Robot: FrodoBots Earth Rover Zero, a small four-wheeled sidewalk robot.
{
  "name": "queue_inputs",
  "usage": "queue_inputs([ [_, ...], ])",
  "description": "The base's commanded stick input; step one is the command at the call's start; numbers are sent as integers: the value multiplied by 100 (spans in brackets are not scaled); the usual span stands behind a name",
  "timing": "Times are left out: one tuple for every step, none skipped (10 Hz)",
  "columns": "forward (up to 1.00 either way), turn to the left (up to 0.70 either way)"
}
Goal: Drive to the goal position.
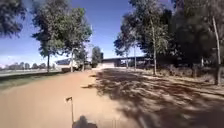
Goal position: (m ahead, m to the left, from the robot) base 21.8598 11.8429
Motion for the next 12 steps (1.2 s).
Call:
queue_inputs([
  [100,0],
  [100,0],
  [100,0],
  [100,0],
  [100,0],
  [100,0],
  [100,0],
  [100,0],
  [100,0],
  [100,0],
  [100,0],
  [100,0],
])
